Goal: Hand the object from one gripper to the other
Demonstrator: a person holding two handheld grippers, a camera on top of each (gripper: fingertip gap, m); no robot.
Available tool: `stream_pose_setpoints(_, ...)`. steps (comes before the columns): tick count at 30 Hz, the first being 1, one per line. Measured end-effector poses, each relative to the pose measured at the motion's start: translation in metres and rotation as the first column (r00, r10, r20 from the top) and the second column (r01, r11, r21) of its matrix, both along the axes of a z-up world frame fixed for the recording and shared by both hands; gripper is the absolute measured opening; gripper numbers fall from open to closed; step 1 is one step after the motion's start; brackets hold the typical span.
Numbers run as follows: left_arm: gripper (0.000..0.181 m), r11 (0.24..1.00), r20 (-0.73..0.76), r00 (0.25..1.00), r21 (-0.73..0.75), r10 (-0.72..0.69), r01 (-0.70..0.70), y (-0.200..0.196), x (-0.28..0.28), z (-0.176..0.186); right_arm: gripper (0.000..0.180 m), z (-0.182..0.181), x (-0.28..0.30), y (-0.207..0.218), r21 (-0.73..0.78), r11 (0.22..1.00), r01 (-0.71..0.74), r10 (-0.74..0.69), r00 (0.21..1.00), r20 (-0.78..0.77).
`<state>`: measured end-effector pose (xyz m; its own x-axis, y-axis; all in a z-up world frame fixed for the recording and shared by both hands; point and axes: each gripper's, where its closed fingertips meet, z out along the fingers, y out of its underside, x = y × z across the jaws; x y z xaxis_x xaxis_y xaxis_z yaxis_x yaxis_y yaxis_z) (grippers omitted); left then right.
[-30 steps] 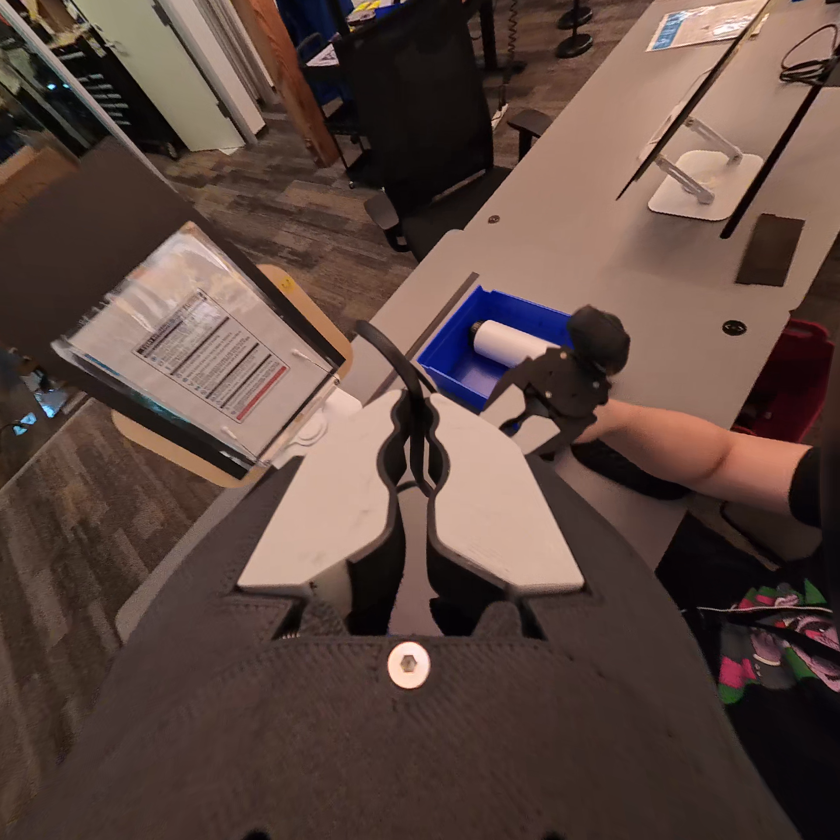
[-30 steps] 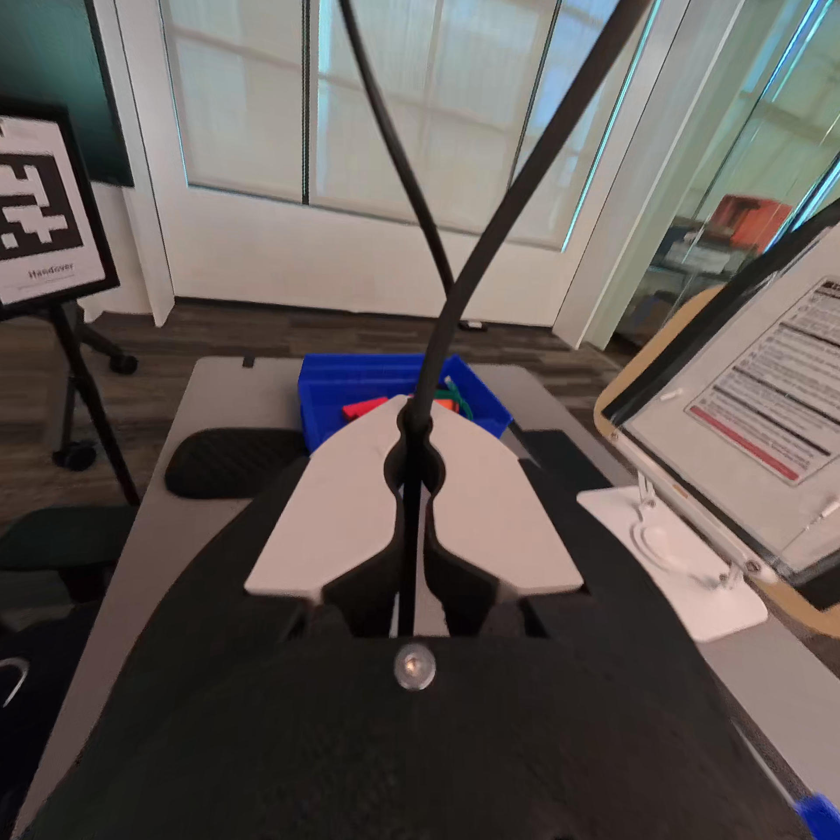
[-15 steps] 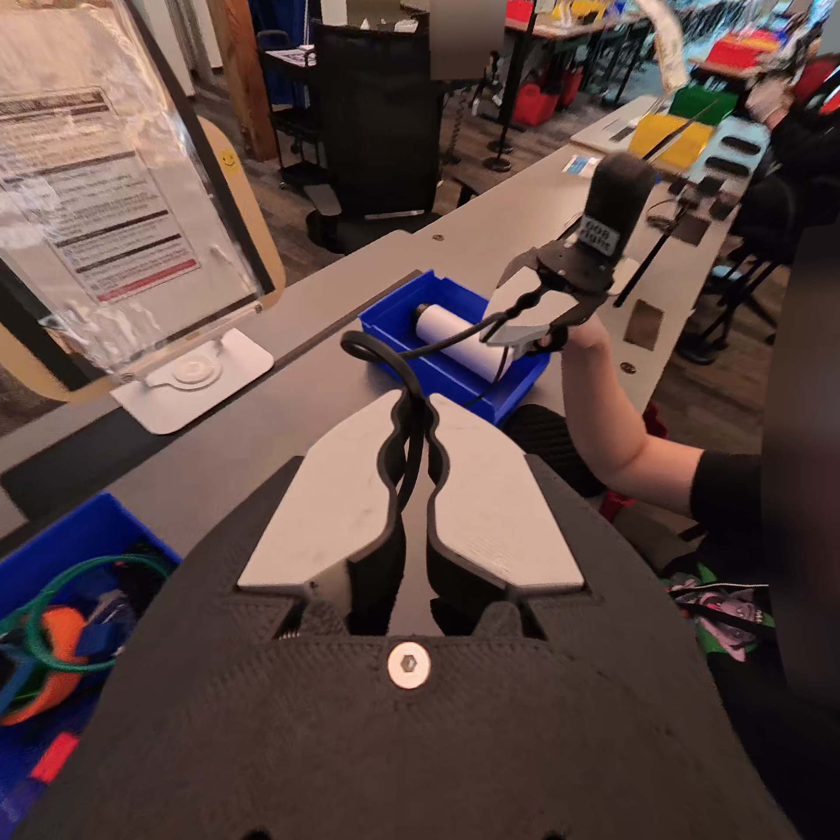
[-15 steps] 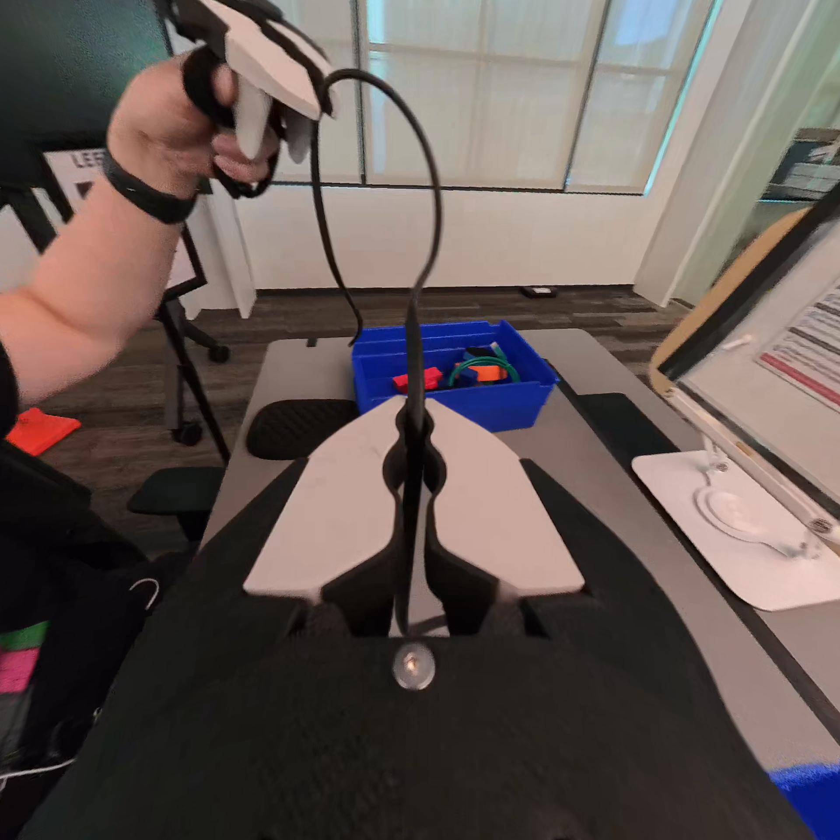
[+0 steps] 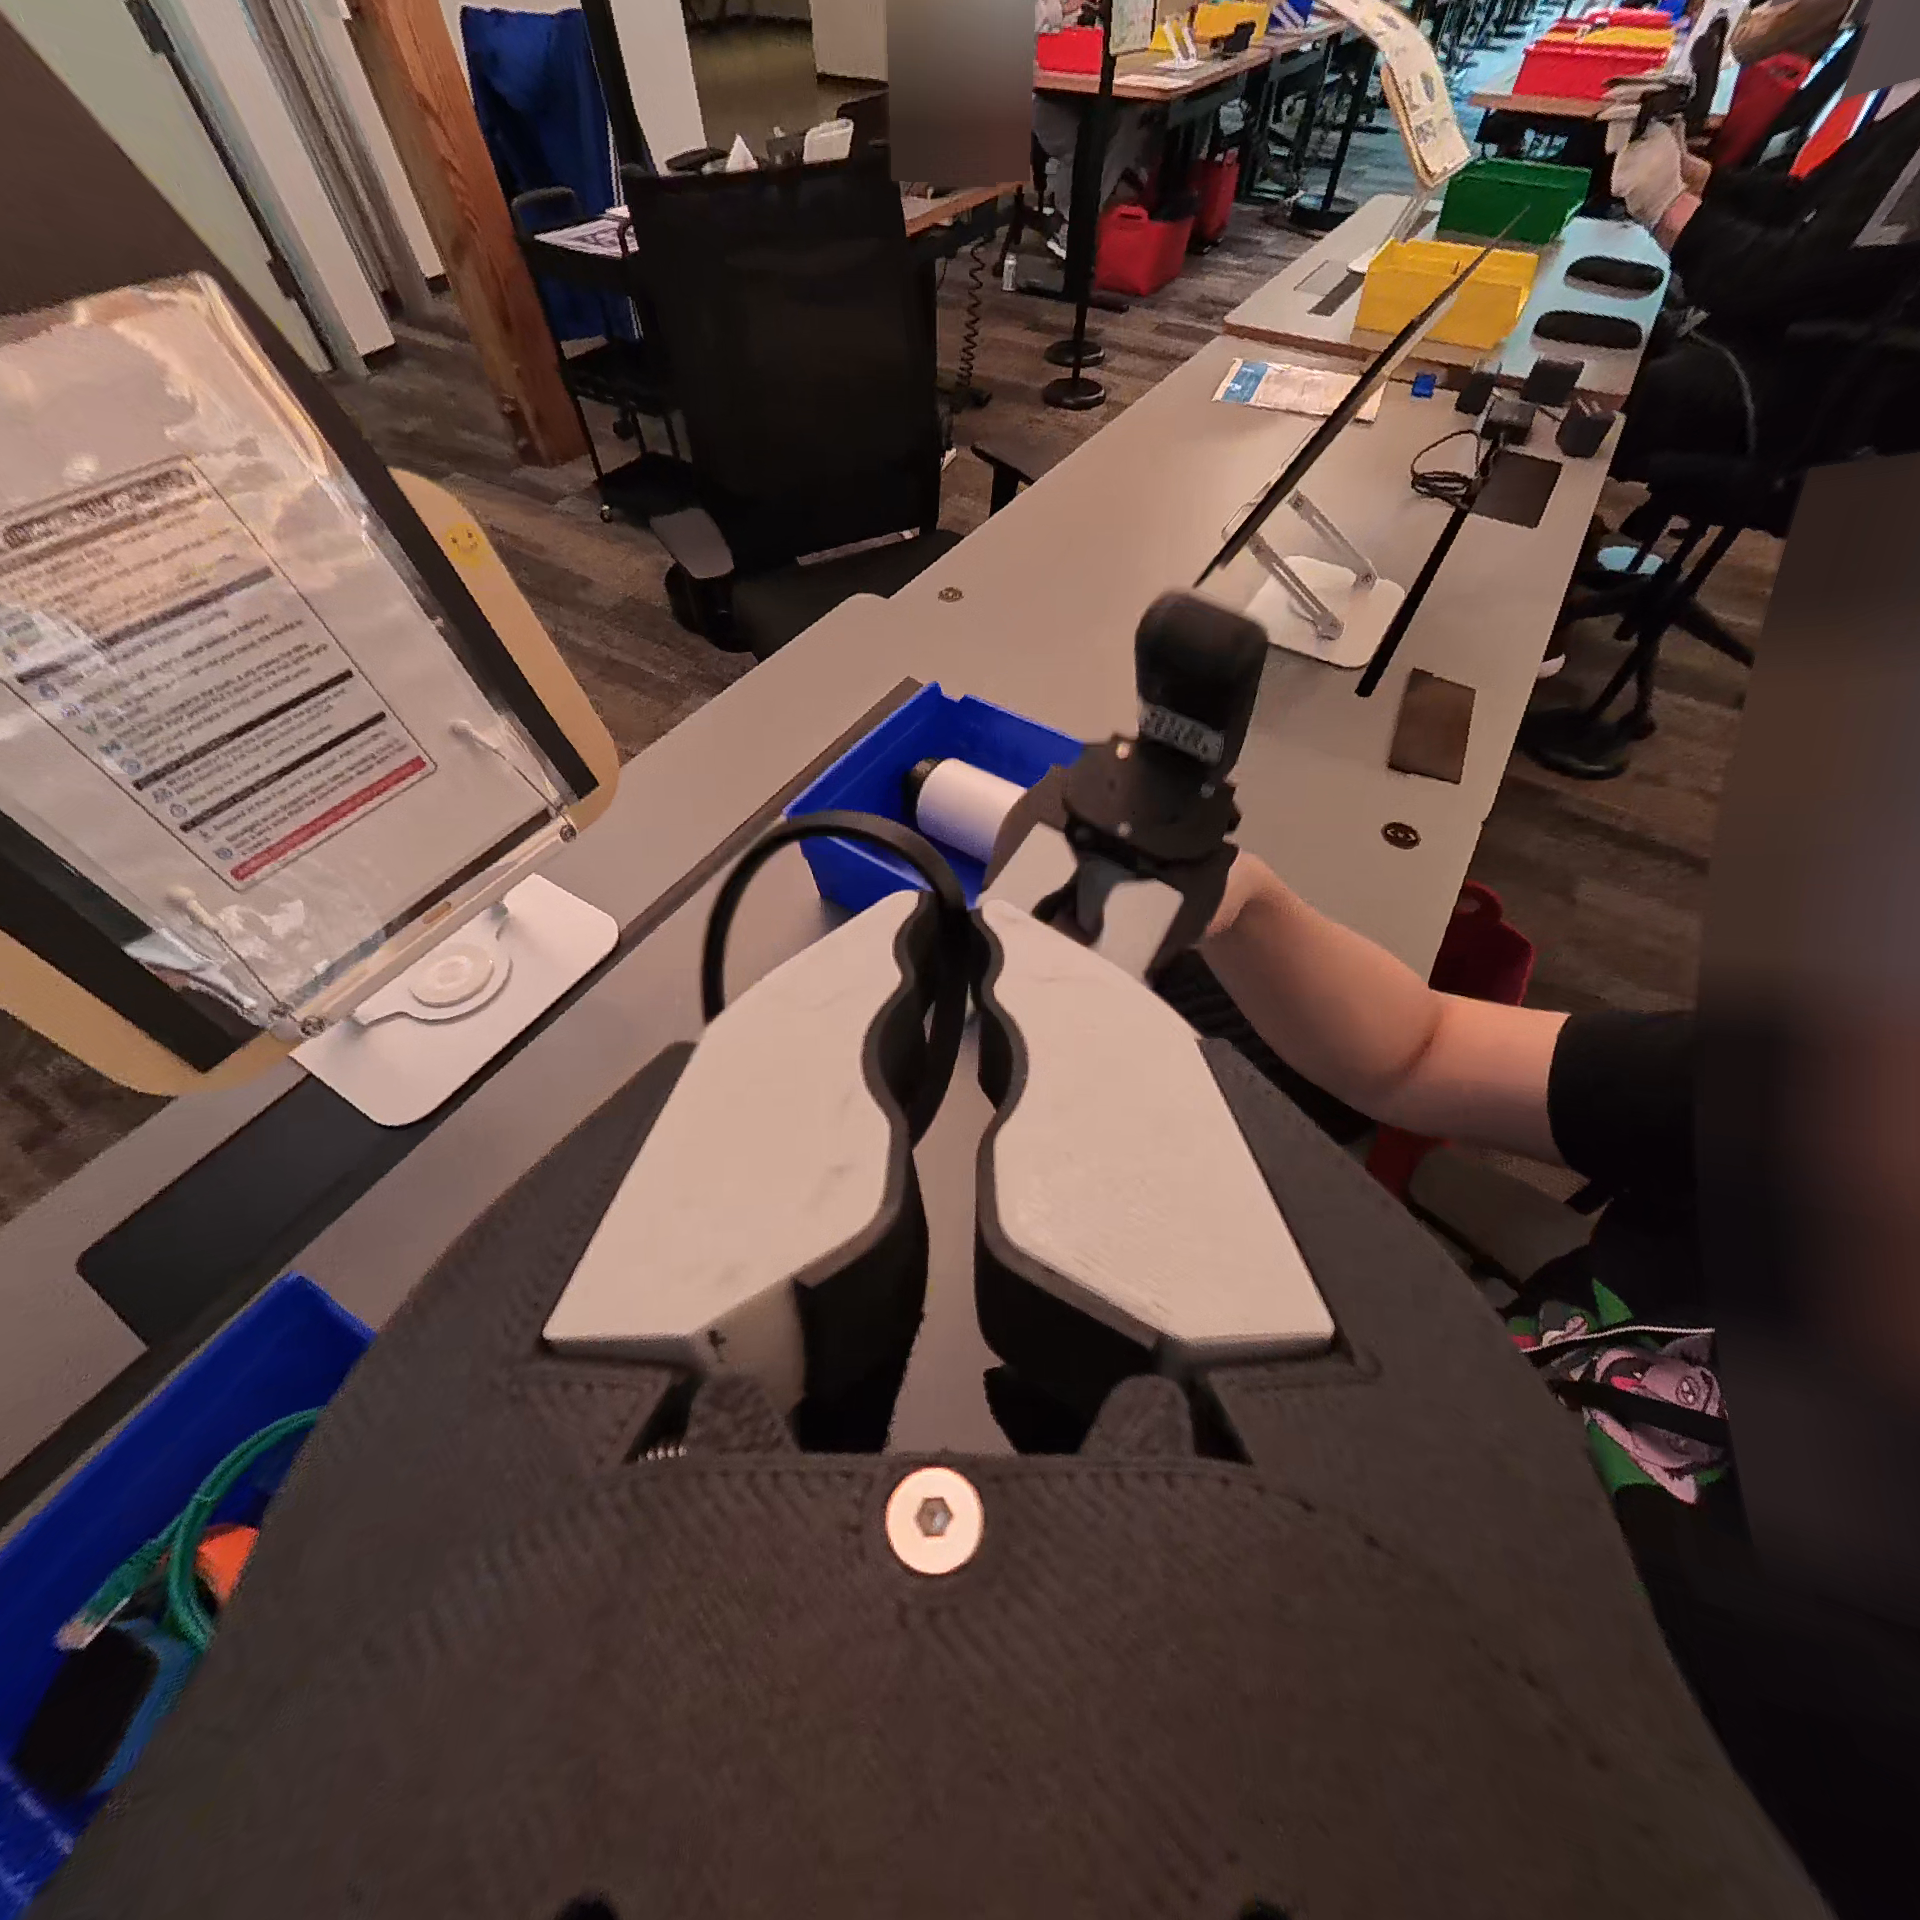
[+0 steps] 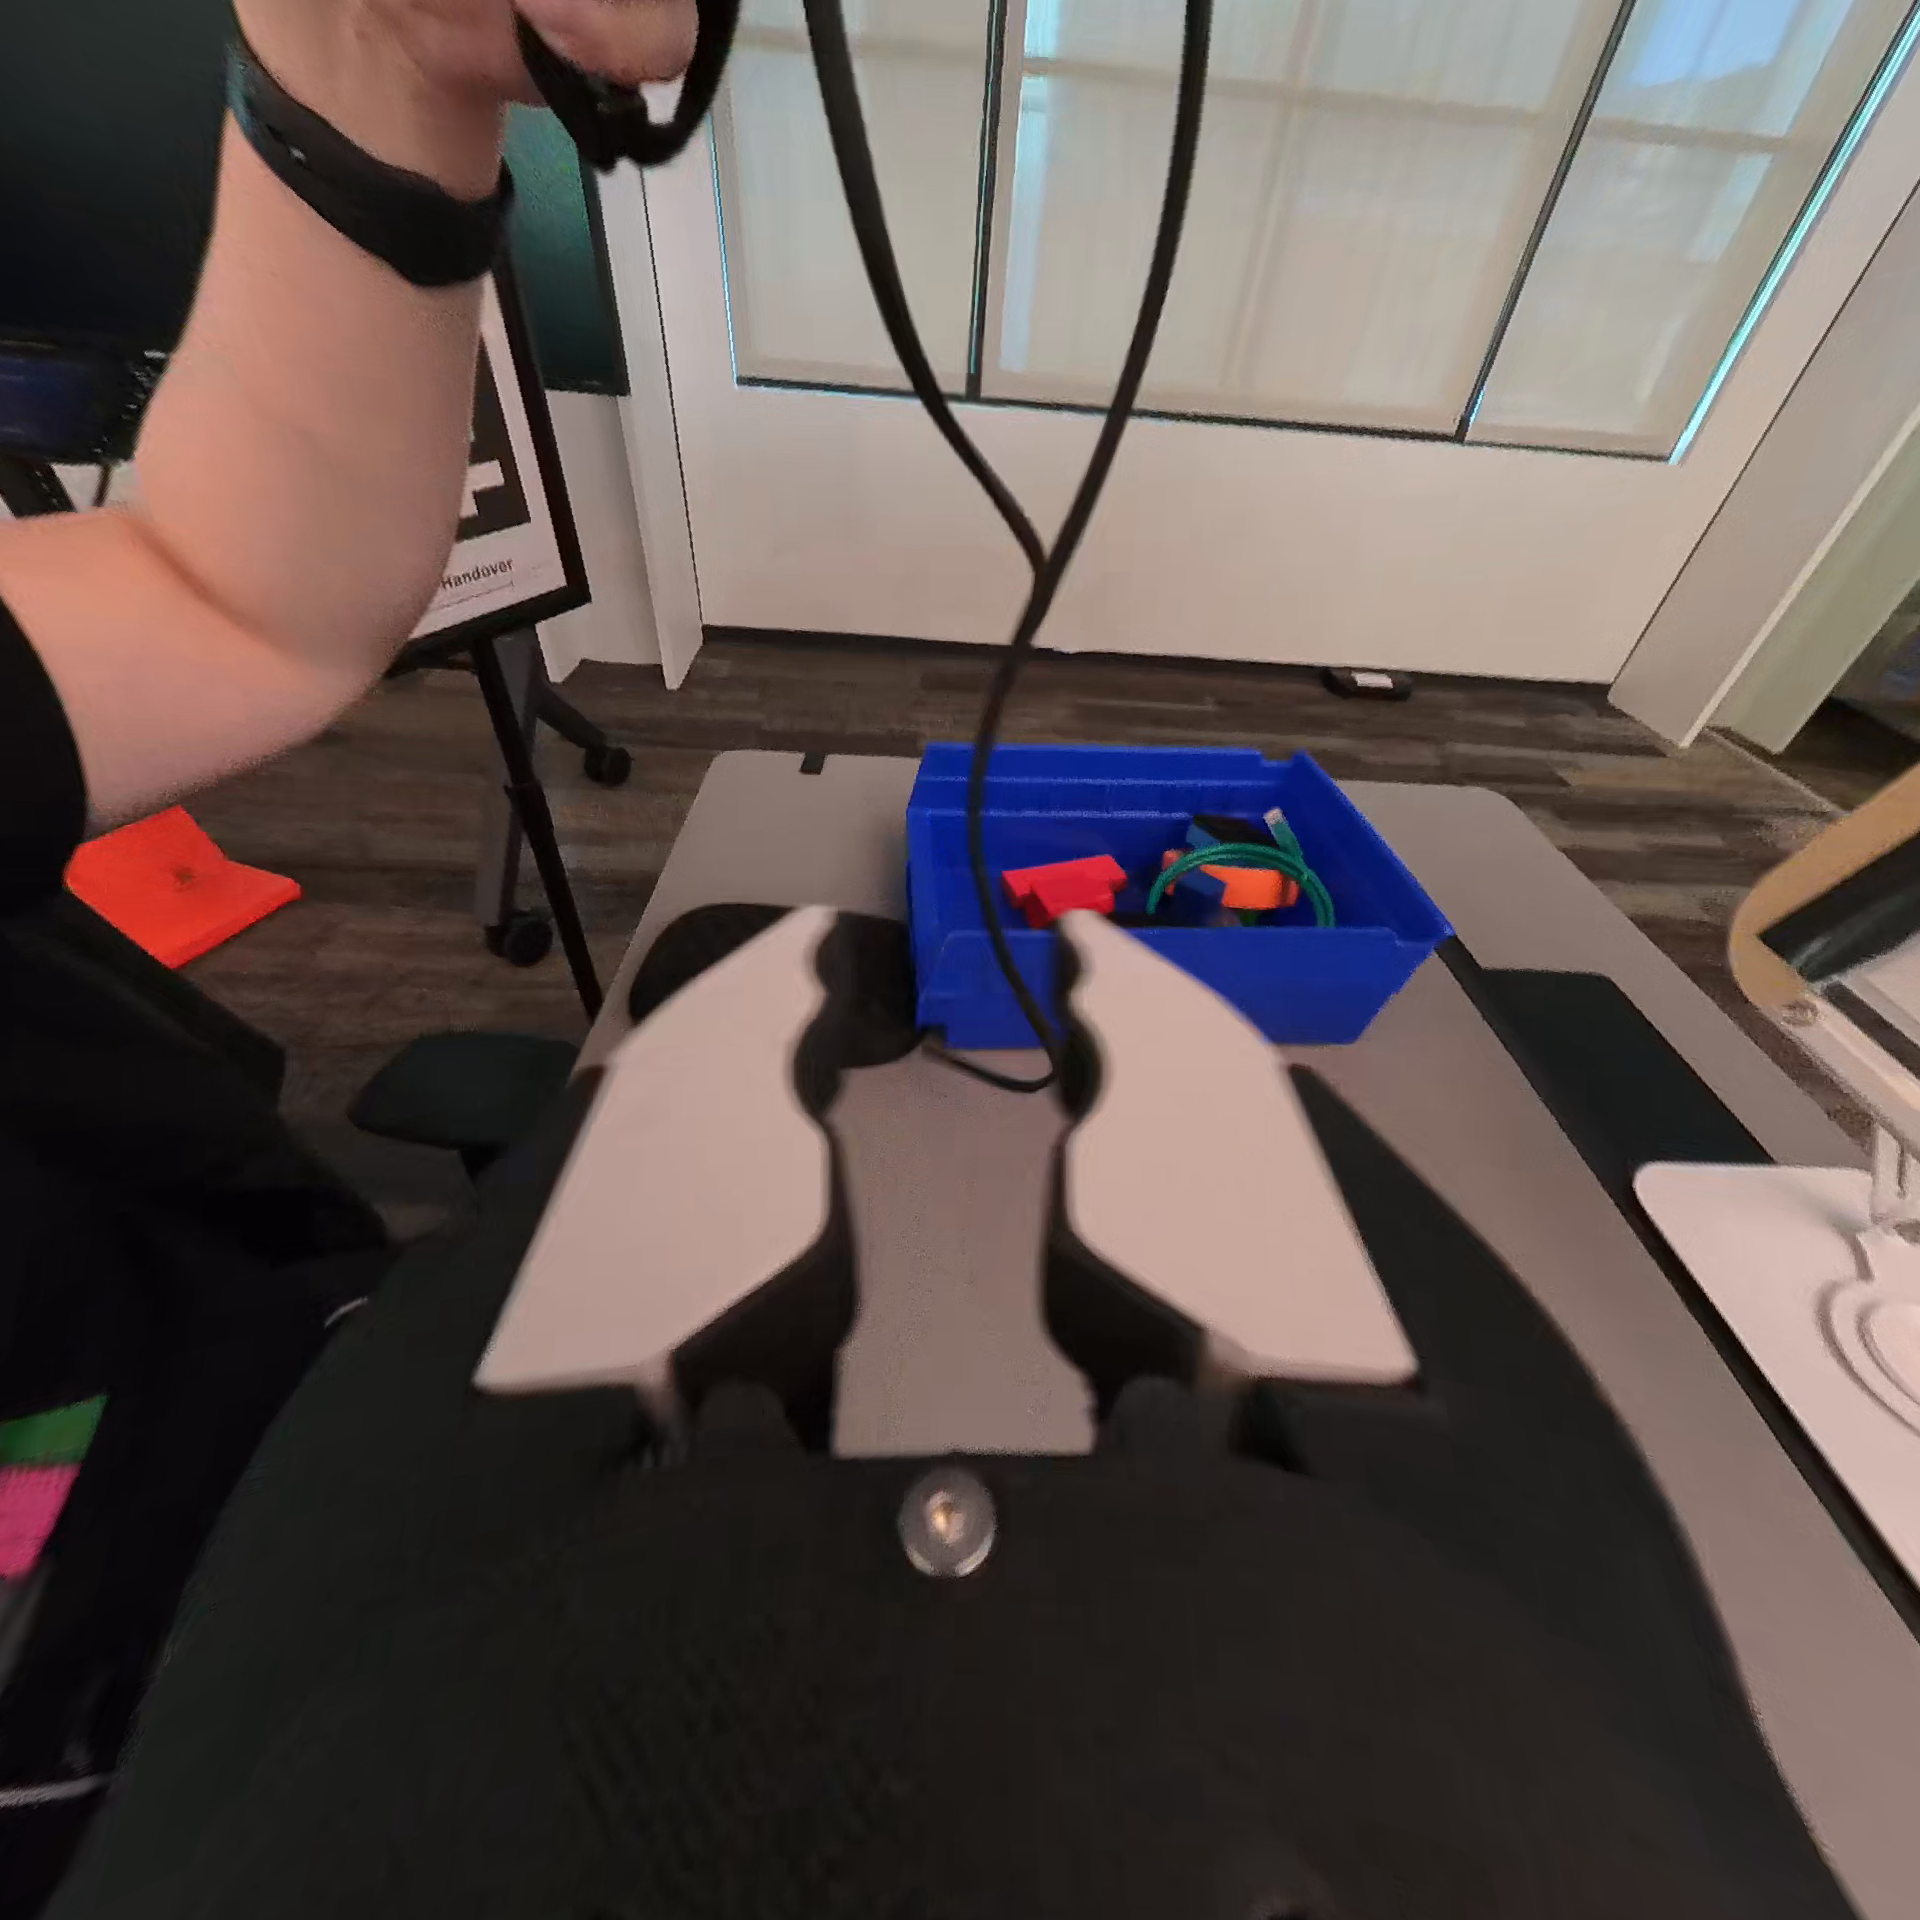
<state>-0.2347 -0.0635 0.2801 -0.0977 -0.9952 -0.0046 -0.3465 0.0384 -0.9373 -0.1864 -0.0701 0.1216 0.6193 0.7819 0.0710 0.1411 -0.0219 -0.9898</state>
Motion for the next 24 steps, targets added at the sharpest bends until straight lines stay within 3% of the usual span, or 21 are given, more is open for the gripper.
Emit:
stream_pose_setpoints(1, 0.004, 1.000, 0.001, 1.000, 0.008, -0.002, 0.002, -0.003, 0.000, 0.005, 0.055, -0.003, -0.008, 0.004, 0.011, 1.000, 0.005, -0.005, 1.000, 0.010)
stream_pose_setpoints(7, 0.004, 0.998, -0.013, 1.000, 0.057, -0.026, 0.027, -0.024, 0.001, 0.024, 0.055, -0.016, -0.043, 0.026, 0.124, 0.987, 0.104, -0.112, 0.992, 0.063)
stream_pose_setpoints(9, 0.004, 0.996, -0.013, 0.999, 0.081, -0.031, 0.032, -0.029, 0.001, 0.028, 0.050, -0.019, -0.039, 0.035, 0.151, 0.972, 0.179, -0.193, 0.978, 0.083)
stream_pose_setpoints(10, 0.004, 0.995, -0.013, 0.999, 0.091, -0.032, 0.033, -0.031, 0.000, 0.029, 0.036, -0.018, -0.036, 0.037, 0.173, 0.963, 0.205, -0.223, 0.971, 0.091)
stream_pose_setpoints(11, 0.004, 0.995, -0.013, 0.999, 0.097, -0.032, 0.033, -0.033, 0.000, 0.030, 0.001, -0.017, -0.035, 0.034, 0.187, 0.963, 0.195, -0.216, 0.971, 0.103)
stream_pose_setpoints(15, 0.004, 0.995, -0.016, 1.000, 0.101, -0.020, 0.022, -0.031, -0.004, 0.028, 0.002, -0.006, -0.029, 0.021, 0.139, 0.978, 0.157, -0.170, 0.982, 0.085)
stream_pose_setpoints(17, 0.004, 0.996, -0.008, 1.000, 0.093, -0.015, 0.016, -0.028, -0.007, 0.029, 0.024, -0.004, -0.023, 0.017, 0.130, 0.977, 0.167, -0.182, 0.978, 0.107)
stream_pose_setpoints(19, 0.004, 0.997, 0.001, 1.000, 0.081, -0.012, 0.012, -0.026, -0.009, 0.030, 0.017, -0.005, -0.022, 0.012, 0.119, 0.982, 0.150, -0.167, 0.976, 0.142)
stream_pose_setpoints(20, 0.004, 0.997, 0.004, 1.000, 0.077, -0.012, 0.012, -0.025, -0.010, 0.030, 0.001, -0.005, -0.024, 0.008, 0.119, 0.985, 0.128, -0.145, 0.978, 0.152)
stream_pose_setpoints(24, 0.004, 0.997, 0.003, 1.000, 0.082, -0.009, 0.009, -0.024, -0.011, 0.031, 0.001, -0.008, -0.027, 0.007, 0.109, 0.987, 0.114, -0.132, 0.976, 0.175)
